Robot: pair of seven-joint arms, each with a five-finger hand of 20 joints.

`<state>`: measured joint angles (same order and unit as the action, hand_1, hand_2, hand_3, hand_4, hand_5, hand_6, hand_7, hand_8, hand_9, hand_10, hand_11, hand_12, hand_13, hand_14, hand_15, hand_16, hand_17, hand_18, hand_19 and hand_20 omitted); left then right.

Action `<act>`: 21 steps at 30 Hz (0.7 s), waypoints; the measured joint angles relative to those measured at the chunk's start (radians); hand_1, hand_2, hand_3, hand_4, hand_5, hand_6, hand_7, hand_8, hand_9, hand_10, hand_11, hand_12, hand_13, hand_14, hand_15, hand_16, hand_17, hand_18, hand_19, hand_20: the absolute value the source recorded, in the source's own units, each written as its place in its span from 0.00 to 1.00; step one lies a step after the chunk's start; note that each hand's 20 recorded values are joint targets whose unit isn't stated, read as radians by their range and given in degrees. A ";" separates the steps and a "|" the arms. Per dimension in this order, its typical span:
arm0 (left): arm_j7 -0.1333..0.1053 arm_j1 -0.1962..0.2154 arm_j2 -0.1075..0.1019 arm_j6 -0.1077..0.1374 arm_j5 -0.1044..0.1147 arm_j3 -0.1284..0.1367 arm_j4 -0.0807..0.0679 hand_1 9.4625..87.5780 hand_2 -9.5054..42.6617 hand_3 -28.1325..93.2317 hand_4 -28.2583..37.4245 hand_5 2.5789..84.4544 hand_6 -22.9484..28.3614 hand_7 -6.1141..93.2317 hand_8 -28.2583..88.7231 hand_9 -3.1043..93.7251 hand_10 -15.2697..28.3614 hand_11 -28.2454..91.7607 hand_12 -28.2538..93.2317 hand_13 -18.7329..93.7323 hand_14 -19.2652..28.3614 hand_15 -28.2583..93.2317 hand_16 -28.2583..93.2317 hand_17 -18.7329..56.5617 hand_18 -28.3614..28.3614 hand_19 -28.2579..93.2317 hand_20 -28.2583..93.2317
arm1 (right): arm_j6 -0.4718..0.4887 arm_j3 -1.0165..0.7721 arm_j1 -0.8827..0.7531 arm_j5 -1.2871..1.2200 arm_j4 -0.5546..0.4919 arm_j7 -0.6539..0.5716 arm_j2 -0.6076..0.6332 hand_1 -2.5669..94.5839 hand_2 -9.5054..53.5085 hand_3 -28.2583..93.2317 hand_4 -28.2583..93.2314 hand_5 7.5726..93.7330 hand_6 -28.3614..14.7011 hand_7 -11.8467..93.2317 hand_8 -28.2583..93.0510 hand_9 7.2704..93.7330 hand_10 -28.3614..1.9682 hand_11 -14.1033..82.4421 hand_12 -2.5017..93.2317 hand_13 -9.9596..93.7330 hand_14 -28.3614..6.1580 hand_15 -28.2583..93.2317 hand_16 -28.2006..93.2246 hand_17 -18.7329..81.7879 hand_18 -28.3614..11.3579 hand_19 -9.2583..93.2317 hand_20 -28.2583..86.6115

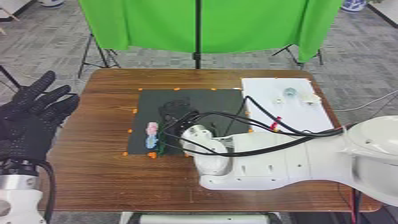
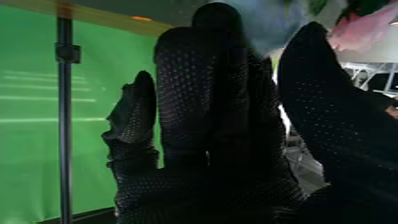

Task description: Arrange flowers

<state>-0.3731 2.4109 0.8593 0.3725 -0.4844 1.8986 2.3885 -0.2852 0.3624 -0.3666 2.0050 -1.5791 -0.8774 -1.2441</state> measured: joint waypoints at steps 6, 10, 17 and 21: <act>0.009 0.003 0.003 -0.001 0.000 0.004 0.001 0.15 0.36 0.87 0.00 0.39 0.63 0.19 0.17 0.34 0.80 0.47 0.32 0.38 1.00 0.71 0.14 0.18 0.96 0.78 0.37 | 0.019 -0.010 -0.001 0.007 -0.003 -0.005 0.002 0.42 0.00 0.89 0.00 0.69 0.70 0.32 0.11 0.81 0.61 0.46 0.24 0.75 0.62 0.81 0.37 0.45 0.18 0.97 0.58; 0.009 0.009 0.007 -0.001 0.000 0.007 0.002 0.15 0.36 0.87 0.00 0.39 0.63 0.19 0.17 0.34 0.80 0.47 0.32 0.38 1.00 0.71 0.14 0.18 0.96 0.78 0.37 | 0.022 -0.012 -0.001 0.010 -0.003 -0.007 0.002 0.42 0.00 0.89 0.00 0.69 0.69 0.31 0.11 0.80 0.61 0.47 0.23 0.75 0.61 0.81 0.37 0.45 0.17 0.97 0.58; 0.004 0.038 0.013 0.000 0.000 0.021 0.014 0.15 0.36 0.87 0.00 0.39 0.63 0.19 0.17 0.34 0.80 0.47 0.32 0.38 1.00 0.70 0.14 0.18 0.96 0.78 0.37 | -0.008 0.001 0.019 0.016 -0.011 -0.022 0.005 0.41 0.00 0.90 0.00 0.65 0.67 0.30 0.11 0.74 0.54 0.43 0.19 0.72 0.58 0.79 0.36 0.43 0.17 0.94 0.57; -0.005 0.063 0.022 0.001 0.000 0.028 0.023 0.15 0.36 0.87 0.00 0.39 0.63 0.19 0.17 0.34 0.80 0.47 0.32 0.38 1.00 0.70 0.14 0.18 0.96 0.78 0.37 | -0.020 -0.016 0.041 0.009 -0.037 -0.024 0.027 0.40 0.00 0.90 0.00 0.63 0.66 0.30 0.11 0.70 0.51 0.40 0.18 0.70 0.55 0.77 0.35 0.42 0.16 0.93 0.57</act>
<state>-0.3782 2.4741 0.8812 0.3733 -0.4842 1.9266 2.4115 -0.3049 0.3461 -0.3260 2.0141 -1.6161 -0.9015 -1.2167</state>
